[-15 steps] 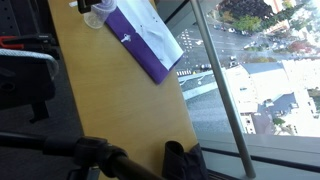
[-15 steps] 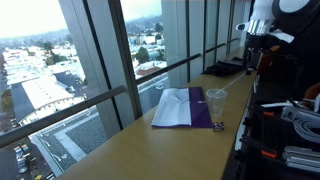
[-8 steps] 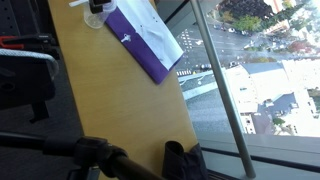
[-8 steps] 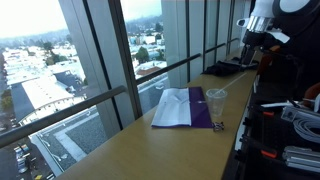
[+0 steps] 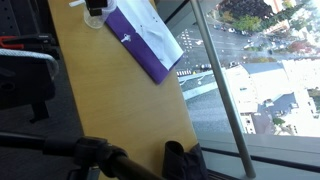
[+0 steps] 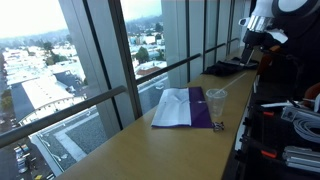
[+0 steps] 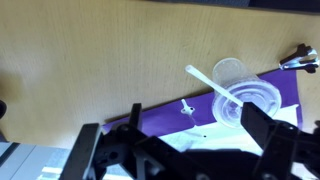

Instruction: Place the straw in the cup

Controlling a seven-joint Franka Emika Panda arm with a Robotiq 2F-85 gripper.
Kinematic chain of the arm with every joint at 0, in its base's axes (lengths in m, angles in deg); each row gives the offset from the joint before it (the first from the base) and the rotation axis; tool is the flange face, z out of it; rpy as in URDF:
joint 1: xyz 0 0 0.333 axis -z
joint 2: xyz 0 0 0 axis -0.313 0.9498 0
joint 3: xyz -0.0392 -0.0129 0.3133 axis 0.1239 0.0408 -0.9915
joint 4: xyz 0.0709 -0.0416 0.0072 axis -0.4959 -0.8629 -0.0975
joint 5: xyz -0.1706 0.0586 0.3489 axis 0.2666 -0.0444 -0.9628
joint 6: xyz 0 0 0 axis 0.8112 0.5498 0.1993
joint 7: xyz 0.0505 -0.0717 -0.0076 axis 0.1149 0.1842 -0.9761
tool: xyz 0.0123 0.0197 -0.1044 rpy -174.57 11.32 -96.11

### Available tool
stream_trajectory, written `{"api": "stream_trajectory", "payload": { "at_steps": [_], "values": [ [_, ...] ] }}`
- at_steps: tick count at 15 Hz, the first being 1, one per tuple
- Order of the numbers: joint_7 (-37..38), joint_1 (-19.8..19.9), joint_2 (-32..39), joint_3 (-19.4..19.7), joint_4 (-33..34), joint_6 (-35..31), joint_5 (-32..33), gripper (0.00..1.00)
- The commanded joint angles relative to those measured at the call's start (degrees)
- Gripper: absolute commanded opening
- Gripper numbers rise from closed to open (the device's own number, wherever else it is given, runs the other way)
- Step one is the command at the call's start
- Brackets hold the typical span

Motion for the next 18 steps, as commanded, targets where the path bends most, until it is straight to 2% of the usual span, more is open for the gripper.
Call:
{"api": "stream_trajectory", "payload": {
  "at_steps": [1, 4, 6, 12, 16, 18],
  "values": [
    [1.1, -1.4, 0.0, 0.7, 0.0, -0.5, -2.0, 1.0],
    [1.0, -3.7, 0.0, 0.9, 0.0, -0.8, -6.4, 1.0],
    [1.0, -2.7, -0.1, 0.3, 0.0, 0.1, -4.4, 1.0],
    [1.1, -3.7, 0.0, 0.7, 0.6, 0.6, -5.9, 1.0],
    [10.6, -2.7, 0.6, -0.6, 0.1, -6.1, -8.4, 1.0],
    [17.0, -1.1, 1.7, -2.2, 0.0, -10.1, -7.4, 1.0]
  ]
}}
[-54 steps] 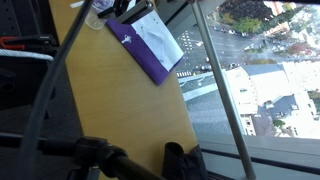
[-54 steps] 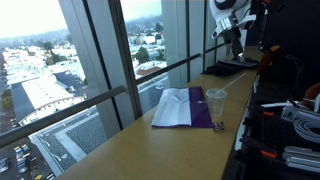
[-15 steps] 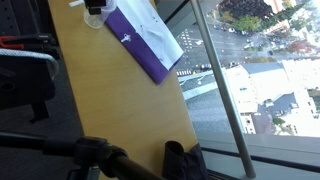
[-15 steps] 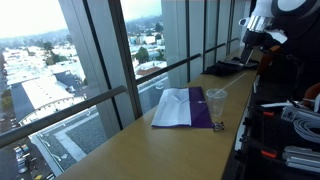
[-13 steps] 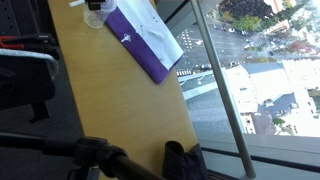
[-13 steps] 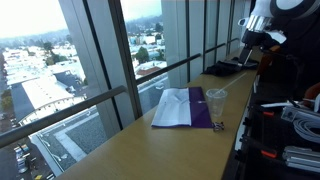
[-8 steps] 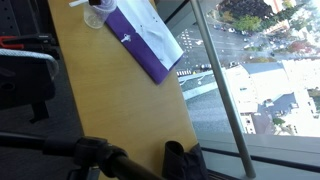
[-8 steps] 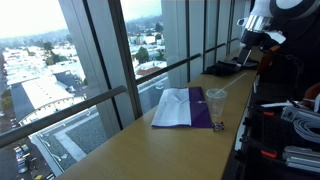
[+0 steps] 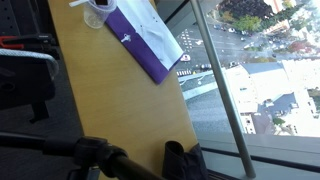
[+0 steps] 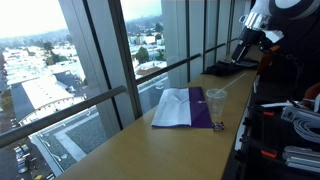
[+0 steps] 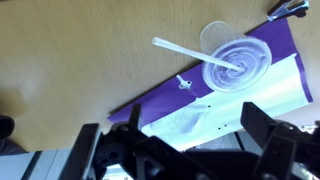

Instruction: Place the straw in the cup

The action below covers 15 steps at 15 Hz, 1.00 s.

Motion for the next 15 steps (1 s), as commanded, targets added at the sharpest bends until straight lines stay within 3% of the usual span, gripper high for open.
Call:
{"api": "stream_trajectory", "payload": {
  "at_steps": [1, 4, 7, 10, 15],
  "values": [
    [10.5, 2.9, 2.3, -3.1, 0.0, -7.0, -0.2, 1.0],
    [23.8, 10.4, 5.5, -9.6, -0.1, -10.4, 4.7, 1.0],
    [36.8, 19.6, 5.7, -17.1, -0.2, -7.3, 14.1, 1.0],
    [47.6, 21.0, 5.0, -19.9, -0.2, -4.8, 21.3, 1.0],
    [56.3, 18.3, 4.8, -21.1, -0.1, -1.8, 24.5, 1.0]
  ]
}}
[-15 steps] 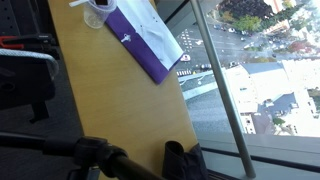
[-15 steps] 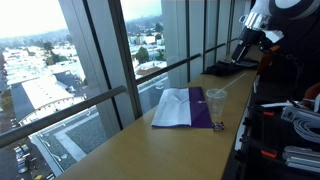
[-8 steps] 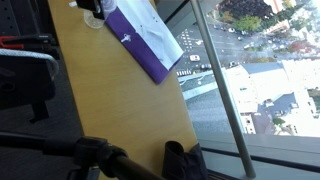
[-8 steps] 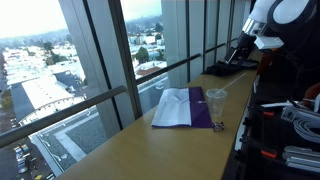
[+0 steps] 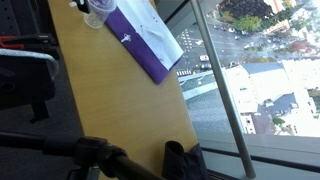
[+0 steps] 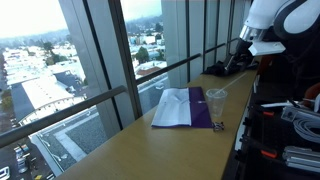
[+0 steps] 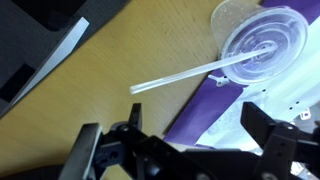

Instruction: Place the straw in the cup

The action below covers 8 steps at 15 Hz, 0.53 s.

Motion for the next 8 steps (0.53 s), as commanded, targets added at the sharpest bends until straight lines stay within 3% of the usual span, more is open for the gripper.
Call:
{"api": "stream_trajectory", "payload": {
  "at_steps": [1, 8],
  "values": [
    [7.0, -0.6, -1.3, -1.2, 0.0, 3.7, 5.0, 1.0],
    [19.6, -1.1, -1.6, -1.0, 0.0, 5.0, 22.0, 1.0]
  ]
}}
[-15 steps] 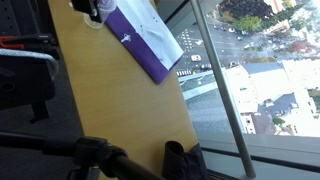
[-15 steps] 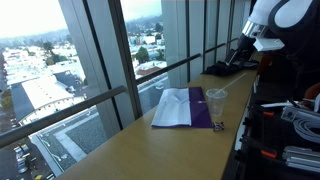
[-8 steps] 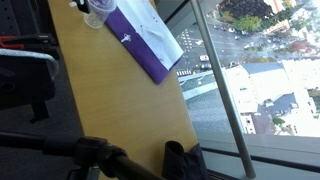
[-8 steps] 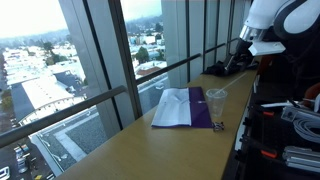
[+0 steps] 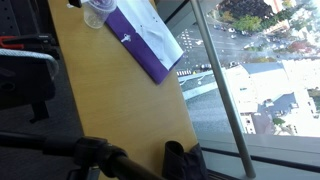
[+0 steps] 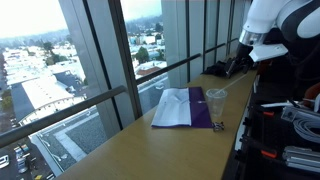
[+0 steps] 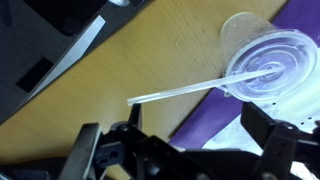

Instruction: Place the straw in the cup

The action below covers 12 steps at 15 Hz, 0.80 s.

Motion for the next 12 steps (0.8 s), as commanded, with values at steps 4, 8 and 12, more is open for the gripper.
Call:
{"api": "stream_trajectory", "payload": {
  "at_steps": [4, 8, 12],
  "values": [
    [8.5, -1.2, -0.8, 1.6, 0.0, 0.5, 12.2, 1.0],
    [10.2, -2.0, -1.2, 3.2, 0.0, 0.1, 16.1, 1.0],
    [9.9, -3.0, -0.7, 6.1, 0.1, -0.4, 18.6, 1.0]
  ]
}}
